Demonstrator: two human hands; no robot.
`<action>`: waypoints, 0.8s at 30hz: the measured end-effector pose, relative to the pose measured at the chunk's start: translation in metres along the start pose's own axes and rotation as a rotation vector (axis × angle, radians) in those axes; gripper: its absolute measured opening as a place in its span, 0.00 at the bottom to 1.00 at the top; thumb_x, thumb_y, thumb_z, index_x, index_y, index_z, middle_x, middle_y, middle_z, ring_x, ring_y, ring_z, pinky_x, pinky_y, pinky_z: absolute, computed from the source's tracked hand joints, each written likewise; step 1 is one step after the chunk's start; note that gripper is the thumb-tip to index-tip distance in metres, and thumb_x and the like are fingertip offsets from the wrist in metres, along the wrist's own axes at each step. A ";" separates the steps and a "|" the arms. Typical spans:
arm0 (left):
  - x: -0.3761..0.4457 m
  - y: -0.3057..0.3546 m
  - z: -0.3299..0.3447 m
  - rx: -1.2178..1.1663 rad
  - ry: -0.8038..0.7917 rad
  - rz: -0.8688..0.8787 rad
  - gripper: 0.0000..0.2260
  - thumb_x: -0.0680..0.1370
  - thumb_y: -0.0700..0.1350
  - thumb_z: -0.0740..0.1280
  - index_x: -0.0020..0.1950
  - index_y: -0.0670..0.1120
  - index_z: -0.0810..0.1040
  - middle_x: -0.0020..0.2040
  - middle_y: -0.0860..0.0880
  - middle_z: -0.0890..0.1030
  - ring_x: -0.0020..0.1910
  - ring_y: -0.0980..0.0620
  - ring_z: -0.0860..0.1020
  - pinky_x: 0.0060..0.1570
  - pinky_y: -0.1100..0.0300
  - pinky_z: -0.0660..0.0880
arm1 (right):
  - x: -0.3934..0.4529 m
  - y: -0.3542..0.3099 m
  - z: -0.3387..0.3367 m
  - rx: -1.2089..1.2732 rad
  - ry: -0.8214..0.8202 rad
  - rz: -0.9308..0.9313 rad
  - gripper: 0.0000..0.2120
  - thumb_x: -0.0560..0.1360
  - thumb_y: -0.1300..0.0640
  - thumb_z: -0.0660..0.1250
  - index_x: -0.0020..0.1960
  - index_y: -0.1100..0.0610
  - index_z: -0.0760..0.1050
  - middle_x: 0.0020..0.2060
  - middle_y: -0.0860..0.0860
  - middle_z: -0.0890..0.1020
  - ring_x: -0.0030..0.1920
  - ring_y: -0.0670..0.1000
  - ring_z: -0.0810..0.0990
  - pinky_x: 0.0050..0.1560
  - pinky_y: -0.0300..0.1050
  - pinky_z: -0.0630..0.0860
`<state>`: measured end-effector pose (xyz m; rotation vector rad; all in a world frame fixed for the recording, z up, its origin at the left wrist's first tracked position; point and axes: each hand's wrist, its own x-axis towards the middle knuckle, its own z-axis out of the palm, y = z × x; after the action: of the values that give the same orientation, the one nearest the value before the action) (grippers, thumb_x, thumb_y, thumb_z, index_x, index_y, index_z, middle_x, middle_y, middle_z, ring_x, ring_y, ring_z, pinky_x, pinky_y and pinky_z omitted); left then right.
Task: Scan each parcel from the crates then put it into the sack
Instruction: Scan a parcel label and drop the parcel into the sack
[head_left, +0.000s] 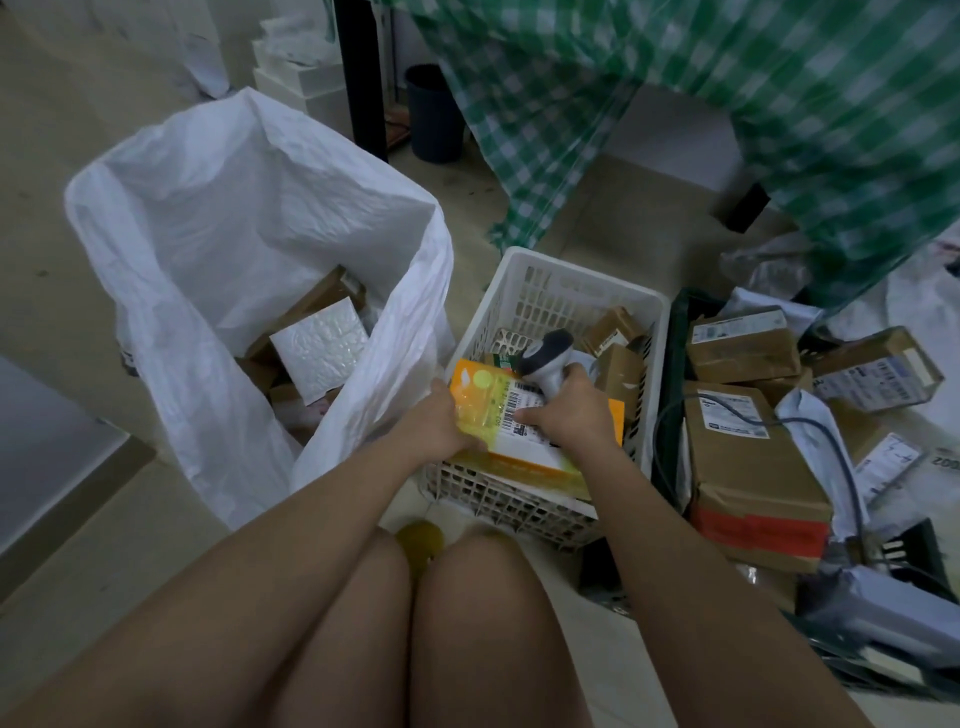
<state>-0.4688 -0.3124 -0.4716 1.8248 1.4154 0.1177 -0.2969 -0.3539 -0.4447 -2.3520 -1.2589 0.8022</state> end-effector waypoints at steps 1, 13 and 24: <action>0.000 0.001 0.000 -0.100 0.015 -0.044 0.35 0.69 0.50 0.77 0.70 0.40 0.65 0.62 0.45 0.75 0.61 0.46 0.75 0.55 0.57 0.72 | -0.001 0.001 0.000 0.011 0.014 0.017 0.42 0.64 0.46 0.79 0.69 0.57 0.62 0.61 0.55 0.76 0.61 0.61 0.75 0.54 0.57 0.77; 0.010 0.014 0.017 -0.845 -0.137 -0.224 0.26 0.79 0.46 0.67 0.73 0.49 0.58 0.61 0.47 0.76 0.56 0.48 0.77 0.55 0.51 0.77 | -0.010 0.012 -0.019 0.159 0.145 0.045 0.30 0.68 0.54 0.78 0.63 0.58 0.67 0.57 0.56 0.79 0.55 0.59 0.78 0.48 0.50 0.75; 0.002 0.037 -0.010 -0.456 0.405 0.142 0.39 0.65 0.59 0.77 0.72 0.50 0.65 0.60 0.53 0.60 0.64 0.47 0.69 0.65 0.47 0.70 | -0.024 0.016 -0.005 0.729 0.256 0.133 0.38 0.65 0.57 0.80 0.70 0.57 0.66 0.60 0.51 0.77 0.61 0.53 0.75 0.60 0.49 0.73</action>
<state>-0.4451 -0.3072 -0.4422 1.5631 1.3775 0.8535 -0.2946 -0.3824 -0.4423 -1.8639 -0.5681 0.7941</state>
